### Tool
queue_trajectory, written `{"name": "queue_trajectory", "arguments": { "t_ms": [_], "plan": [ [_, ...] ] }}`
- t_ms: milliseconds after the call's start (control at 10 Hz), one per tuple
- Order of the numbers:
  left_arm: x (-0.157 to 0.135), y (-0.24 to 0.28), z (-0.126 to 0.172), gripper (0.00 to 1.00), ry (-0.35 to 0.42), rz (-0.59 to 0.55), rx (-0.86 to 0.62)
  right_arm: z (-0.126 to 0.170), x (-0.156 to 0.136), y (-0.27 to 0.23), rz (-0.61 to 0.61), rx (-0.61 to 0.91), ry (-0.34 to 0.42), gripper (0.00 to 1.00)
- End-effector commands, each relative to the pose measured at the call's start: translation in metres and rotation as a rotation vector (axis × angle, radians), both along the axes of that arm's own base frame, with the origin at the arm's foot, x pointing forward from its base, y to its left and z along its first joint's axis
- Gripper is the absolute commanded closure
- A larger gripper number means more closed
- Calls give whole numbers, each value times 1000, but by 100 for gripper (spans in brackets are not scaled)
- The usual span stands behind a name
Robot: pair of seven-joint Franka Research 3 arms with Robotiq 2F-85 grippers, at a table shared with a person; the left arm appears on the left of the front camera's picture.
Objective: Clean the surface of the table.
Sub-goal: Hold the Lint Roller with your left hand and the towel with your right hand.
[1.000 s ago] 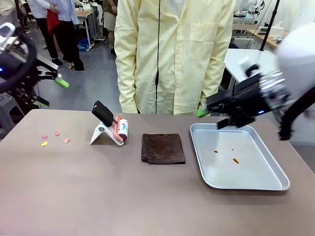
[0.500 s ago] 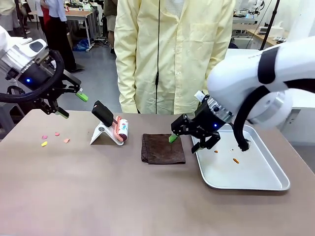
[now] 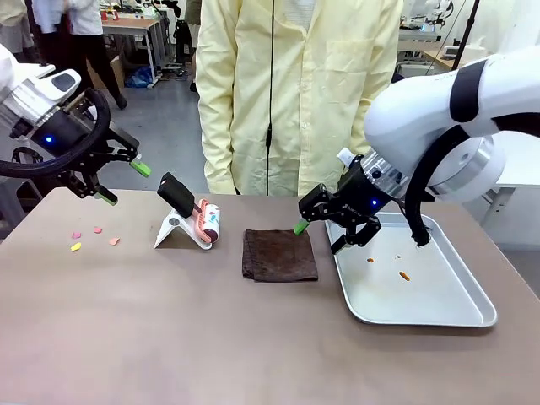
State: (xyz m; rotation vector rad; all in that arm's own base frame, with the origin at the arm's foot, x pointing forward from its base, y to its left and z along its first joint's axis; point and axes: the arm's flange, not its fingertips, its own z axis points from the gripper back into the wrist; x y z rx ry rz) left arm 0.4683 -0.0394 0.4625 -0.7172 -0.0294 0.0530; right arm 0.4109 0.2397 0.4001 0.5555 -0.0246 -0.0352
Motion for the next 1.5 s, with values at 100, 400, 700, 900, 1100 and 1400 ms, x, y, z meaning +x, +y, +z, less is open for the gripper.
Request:
{"name": "queue_trajectory", "arguments": {
  "t_ms": [100,400,700,900,1100,1400],
  "plan": [
    [0,0,0,0,0,0,0,2,16,5,65,-93,-4,0],
    [40,-18,-10,0,1,100,20,-4,81,39,200,-141,4,0],
    [62,-38,-34,0,6,73,9,-24,110,65,214,-247,38,0],
    [74,-50,-48,0,-2,62,2,-44,118,76,155,-300,74,0],
    [78,-51,-55,0,23,55,17,-66,124,82,61,-379,76,0],
    [80,-52,-59,0,48,50,34,-81,127,78,-8,-459,57,0]
  ]
}}
